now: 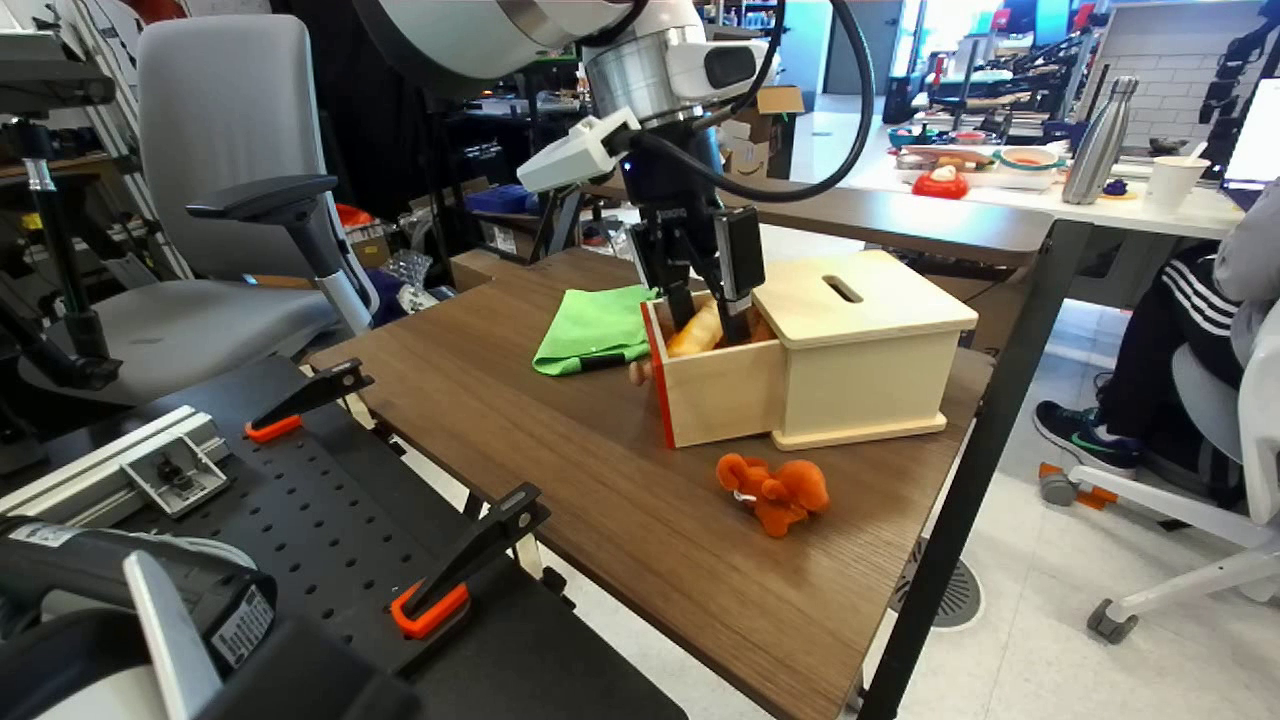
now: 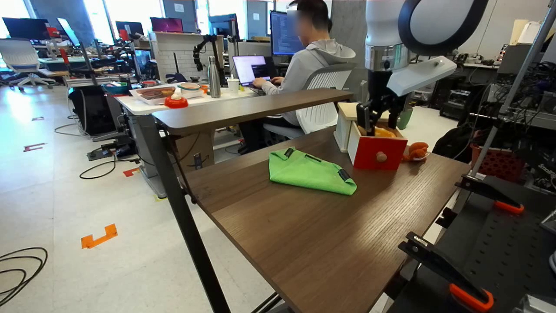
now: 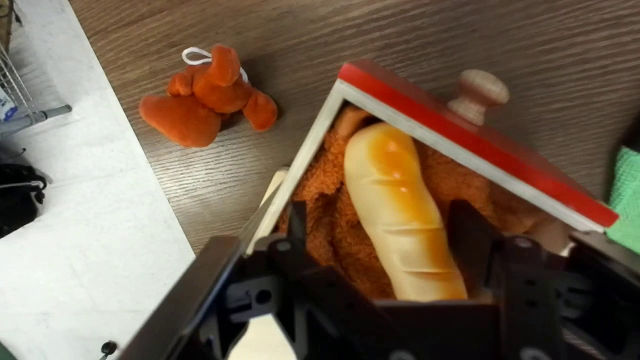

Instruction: Remove toy bread from the orange drawer and put it on the table

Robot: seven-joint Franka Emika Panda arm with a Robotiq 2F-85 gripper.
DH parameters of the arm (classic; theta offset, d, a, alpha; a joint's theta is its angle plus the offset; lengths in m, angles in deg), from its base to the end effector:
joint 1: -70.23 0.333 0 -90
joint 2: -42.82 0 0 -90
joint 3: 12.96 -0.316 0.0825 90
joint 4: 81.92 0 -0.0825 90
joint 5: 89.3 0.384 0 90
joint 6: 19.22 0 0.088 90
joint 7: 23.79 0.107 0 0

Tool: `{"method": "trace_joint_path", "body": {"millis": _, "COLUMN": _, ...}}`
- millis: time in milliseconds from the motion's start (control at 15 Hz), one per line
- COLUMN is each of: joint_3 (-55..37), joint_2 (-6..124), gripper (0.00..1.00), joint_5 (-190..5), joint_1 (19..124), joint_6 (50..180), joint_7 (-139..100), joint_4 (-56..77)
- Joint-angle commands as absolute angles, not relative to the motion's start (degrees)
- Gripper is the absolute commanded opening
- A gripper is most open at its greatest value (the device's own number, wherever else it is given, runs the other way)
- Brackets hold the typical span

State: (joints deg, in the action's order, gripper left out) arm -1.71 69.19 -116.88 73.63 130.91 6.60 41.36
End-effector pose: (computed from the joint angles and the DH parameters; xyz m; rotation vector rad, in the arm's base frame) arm 0.5631 -0.0683 0.1862 2.8023 -0.3195 0.0921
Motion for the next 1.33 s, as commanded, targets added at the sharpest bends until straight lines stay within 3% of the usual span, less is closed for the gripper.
{"method": "trace_joint_path", "body": {"millis": 0, "joint_3": -0.61, "joint_2": 70.49, "gripper": 0.41, "joint_5": -114.75, "joint_1": 74.40, "joint_6": 132.20, "joint_7": 4.28, "joint_4": 40.14}}
{"method": "trace_joint_path", "body": {"millis": 267, "joint_3": -0.52, "joint_2": 70.87, "gripper": 0.15, "joint_5": -114.16, "joint_1": 74.26, "joint_6": 132.16, "joint_7": 3.66, "joint_4": 40.00}}
{"method": "trace_joint_path", "body": {"millis": 1267, "joint_3": -7.81, "joint_2": 59.16, "gripper": 0.15, "joint_5": -100.81, "joint_1": 71.67, "joint_6": 132.64, "joint_7": -14.02, "joint_4": 50.27}}
